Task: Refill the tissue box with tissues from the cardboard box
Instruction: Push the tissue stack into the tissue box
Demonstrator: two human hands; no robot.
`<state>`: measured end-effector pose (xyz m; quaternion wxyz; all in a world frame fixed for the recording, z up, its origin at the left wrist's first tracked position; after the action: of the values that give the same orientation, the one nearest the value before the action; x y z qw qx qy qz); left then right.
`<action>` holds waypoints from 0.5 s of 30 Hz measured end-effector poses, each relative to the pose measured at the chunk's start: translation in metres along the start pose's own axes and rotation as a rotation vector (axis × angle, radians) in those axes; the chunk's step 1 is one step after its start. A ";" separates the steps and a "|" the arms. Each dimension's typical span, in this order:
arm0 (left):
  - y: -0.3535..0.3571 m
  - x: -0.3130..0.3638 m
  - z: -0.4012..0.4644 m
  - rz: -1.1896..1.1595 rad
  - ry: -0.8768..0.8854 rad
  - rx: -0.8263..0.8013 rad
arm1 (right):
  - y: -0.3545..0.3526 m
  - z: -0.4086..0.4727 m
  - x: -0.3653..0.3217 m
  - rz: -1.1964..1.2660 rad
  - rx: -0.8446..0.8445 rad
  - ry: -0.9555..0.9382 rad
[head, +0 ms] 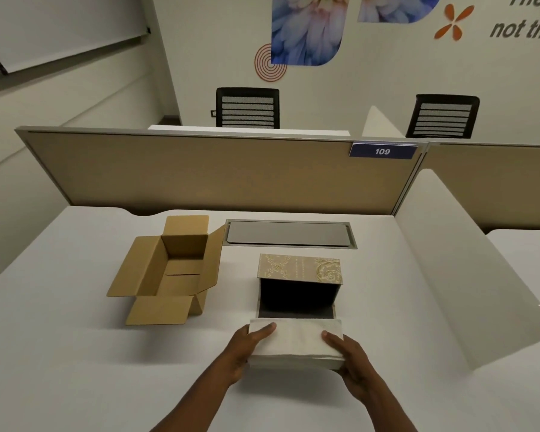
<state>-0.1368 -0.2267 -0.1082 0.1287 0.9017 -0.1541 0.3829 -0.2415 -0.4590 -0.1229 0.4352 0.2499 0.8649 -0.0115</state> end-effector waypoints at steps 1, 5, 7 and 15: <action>0.000 0.000 0.009 0.034 0.012 0.003 | 0.001 0.003 -0.004 0.001 0.005 0.000; 0.008 0.016 0.019 0.119 0.060 0.046 | 0.001 0.020 -0.016 -0.011 0.044 0.041; 0.011 0.024 0.027 0.127 0.091 0.073 | 0.002 0.028 -0.023 -0.014 0.071 0.066; 0.001 0.022 0.076 0.178 0.075 0.182 | 0.006 0.053 -0.039 -0.069 0.122 0.093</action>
<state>-0.0726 -0.2580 -0.1431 0.0174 0.8775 -0.1934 0.4386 -0.1796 -0.4828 -0.1255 0.3780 0.2461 0.8899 -0.0677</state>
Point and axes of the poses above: each hand's wrist, its own z-axis towards the middle knuckle, its own y-axis out of the palm, x = y × z, the point moved 5 cm from there along z, towards the middle knuckle
